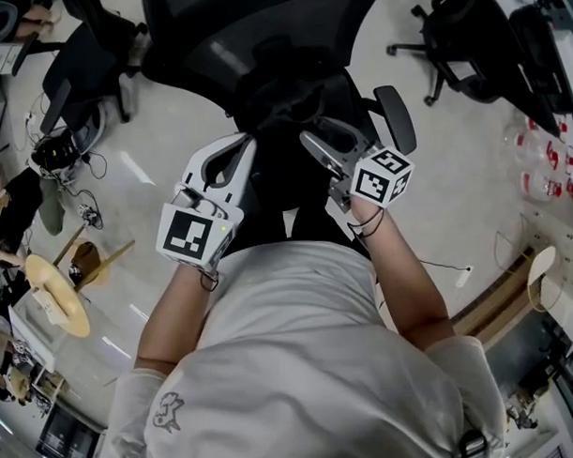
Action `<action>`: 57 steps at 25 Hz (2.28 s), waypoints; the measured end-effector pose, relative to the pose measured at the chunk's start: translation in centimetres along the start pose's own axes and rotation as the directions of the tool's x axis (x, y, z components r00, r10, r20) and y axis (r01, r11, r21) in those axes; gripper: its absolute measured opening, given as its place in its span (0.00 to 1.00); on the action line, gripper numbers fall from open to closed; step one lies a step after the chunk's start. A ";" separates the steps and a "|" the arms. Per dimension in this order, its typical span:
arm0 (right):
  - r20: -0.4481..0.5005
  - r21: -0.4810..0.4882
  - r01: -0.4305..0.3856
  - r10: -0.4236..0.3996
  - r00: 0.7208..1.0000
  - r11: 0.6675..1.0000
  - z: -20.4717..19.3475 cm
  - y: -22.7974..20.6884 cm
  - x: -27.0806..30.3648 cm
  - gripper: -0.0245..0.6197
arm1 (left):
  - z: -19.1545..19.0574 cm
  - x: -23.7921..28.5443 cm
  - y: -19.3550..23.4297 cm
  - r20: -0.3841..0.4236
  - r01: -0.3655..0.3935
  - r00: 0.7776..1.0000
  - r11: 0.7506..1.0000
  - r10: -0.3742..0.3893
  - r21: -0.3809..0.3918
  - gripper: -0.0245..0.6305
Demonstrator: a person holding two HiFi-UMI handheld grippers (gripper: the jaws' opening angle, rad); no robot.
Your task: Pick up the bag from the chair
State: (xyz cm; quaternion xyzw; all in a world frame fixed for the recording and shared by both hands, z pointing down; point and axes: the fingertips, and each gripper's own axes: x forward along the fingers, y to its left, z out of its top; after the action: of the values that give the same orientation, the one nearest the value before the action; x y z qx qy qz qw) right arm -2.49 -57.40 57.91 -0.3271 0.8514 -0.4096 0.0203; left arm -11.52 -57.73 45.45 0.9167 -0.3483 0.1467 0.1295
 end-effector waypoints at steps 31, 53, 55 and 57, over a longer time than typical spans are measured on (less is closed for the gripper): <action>0.264 0.119 -0.290 0.251 0.931 0.950 6.7 2.2 3.4 0.09 | -1.0 -2.5 1.9 0.008 -0.053 0.999 0.998 0.053 -0.032 0.06; 0.175 0.019 -0.467 0.457 0.872 0.884 6.4 15.9 -9.3 0.09 | 2.1 -10.9 -8.1 0.171 -0.220 0.962 0.975 0.212 0.025 0.06; 0.163 0.016 -0.488 0.480 0.862 0.872 6.1 16.8 -10.3 0.09 | 2.0 -11.7 -9.3 0.175 -0.243 0.956 0.970 0.235 0.026 0.06; 0.155 0.029 -0.511 0.501 0.851 0.859 5.5 17.7 -11.5 0.09 | 1.6 -12.8 -10.3 0.175 -0.274 0.948 0.962 0.267 0.018 0.06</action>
State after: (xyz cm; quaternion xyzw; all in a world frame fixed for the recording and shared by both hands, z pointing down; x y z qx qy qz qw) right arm -1.37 -46.61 38.98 -0.1191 0.8890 -0.3946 0.1992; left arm -13.38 -43.17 37.98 0.8721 -0.4772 0.0912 0.0587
